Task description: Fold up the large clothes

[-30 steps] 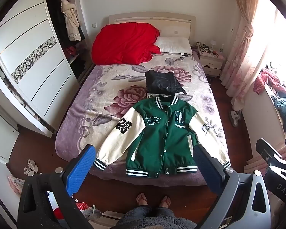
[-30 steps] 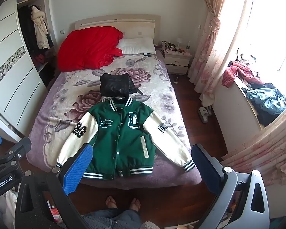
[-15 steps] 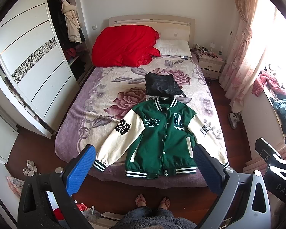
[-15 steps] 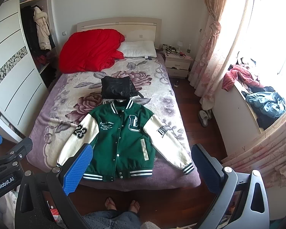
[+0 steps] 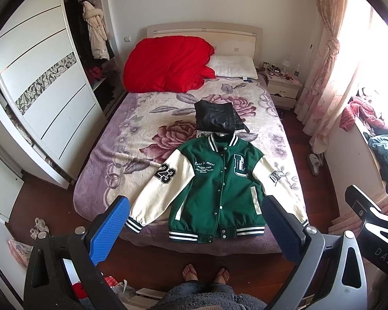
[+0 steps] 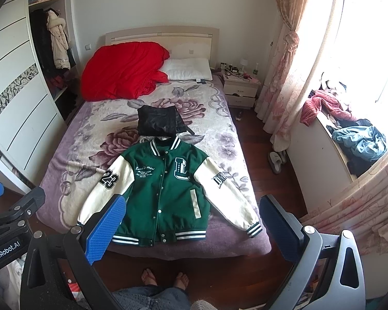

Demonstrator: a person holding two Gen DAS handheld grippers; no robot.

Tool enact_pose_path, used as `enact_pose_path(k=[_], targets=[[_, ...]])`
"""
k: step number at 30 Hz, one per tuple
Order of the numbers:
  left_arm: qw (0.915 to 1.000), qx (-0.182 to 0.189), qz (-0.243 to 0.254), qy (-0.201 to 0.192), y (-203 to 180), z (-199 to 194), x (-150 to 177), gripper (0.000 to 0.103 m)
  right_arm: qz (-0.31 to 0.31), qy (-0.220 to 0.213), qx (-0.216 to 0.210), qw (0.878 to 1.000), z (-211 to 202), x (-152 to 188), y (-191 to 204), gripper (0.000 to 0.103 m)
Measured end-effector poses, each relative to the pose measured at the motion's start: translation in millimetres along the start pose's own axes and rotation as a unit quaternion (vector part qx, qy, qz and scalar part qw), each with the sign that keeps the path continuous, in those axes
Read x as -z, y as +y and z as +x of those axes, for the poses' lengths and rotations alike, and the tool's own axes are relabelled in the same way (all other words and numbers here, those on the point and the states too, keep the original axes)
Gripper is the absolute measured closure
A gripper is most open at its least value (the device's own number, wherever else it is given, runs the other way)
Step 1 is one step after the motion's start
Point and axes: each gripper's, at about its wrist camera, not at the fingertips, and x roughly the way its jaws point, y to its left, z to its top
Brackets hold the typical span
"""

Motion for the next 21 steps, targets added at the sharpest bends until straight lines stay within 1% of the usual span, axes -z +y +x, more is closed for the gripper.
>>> enact_pose_path(k=[8,21], targets=[[1.0000,0.001,-0.001,-0.005,0.4,-0.2,3.2,0.000,-0.002,-0.005,0.000,1.000,-8.0,-12.2,-5.1,0.000],[1.0000,0.002,-0.002,-0.005,2.2,-0.1,1.8,0.000,-0.001,-0.009,0.001,1.000,-10.7,-7.1,-1.5,0.000]])
